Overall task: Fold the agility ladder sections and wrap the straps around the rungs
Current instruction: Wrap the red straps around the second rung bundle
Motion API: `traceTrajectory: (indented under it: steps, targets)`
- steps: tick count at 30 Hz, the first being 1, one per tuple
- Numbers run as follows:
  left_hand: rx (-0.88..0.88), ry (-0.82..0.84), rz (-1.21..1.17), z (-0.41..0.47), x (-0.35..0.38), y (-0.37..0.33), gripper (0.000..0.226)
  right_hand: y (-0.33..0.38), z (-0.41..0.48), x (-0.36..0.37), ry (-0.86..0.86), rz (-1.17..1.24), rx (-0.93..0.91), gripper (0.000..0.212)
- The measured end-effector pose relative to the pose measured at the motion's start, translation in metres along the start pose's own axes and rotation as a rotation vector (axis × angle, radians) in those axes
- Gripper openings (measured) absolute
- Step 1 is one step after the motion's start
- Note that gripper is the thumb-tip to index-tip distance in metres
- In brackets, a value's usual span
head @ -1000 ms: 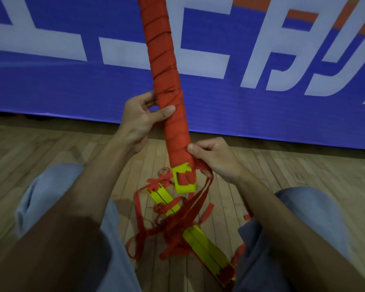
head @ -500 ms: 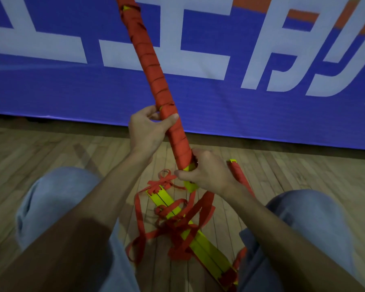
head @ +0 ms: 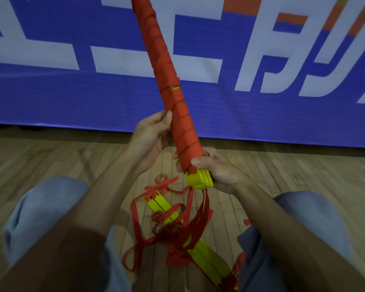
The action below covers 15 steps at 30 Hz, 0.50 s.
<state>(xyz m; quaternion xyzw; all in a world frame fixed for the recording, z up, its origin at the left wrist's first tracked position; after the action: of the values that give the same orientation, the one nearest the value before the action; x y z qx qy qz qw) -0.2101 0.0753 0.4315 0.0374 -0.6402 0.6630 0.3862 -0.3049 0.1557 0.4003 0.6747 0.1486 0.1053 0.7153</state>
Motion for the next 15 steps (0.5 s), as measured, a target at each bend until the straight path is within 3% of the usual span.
traceTrajectory:
  steps: [3,6,8,12,15]
  targets:
    - [-0.048,0.100,-0.035,-0.004,0.008,0.000,0.029,0.001,0.001,0.004,0.078,0.037,-0.021,0.078]
    - [-0.057,0.069,0.004,-0.008,0.006,0.001,0.033,-0.006,0.001,0.004,0.111,-0.038,-0.009,0.067]
    - [-0.052,0.032,0.034,-0.010,0.004,0.001,0.033,-0.009,0.003,0.001,0.085,-0.105,0.001,0.065]
    - [-0.035,-0.029,0.100,-0.009,-0.002,-0.002,0.025,-0.009,0.006,-0.010,-0.037,-0.304,0.019,0.083]
    - [-0.007,-0.068,0.245,-0.006,-0.010,-0.001,0.033,-0.011,0.005,-0.018,-0.061,-0.388,0.059,0.060]
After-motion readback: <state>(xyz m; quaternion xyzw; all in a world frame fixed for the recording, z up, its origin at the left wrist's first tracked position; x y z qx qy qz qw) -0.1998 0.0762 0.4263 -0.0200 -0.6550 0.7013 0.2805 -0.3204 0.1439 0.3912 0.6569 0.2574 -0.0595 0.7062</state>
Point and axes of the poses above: each hand's wrist, its own z-axis towards the middle knuckle, its own x-axis out of the palm, y = z × x, the point moved 7 cm from there along z, towards the middle knuckle, and after that the axes turned 13 degrees about -z, right-handed, at the moved point
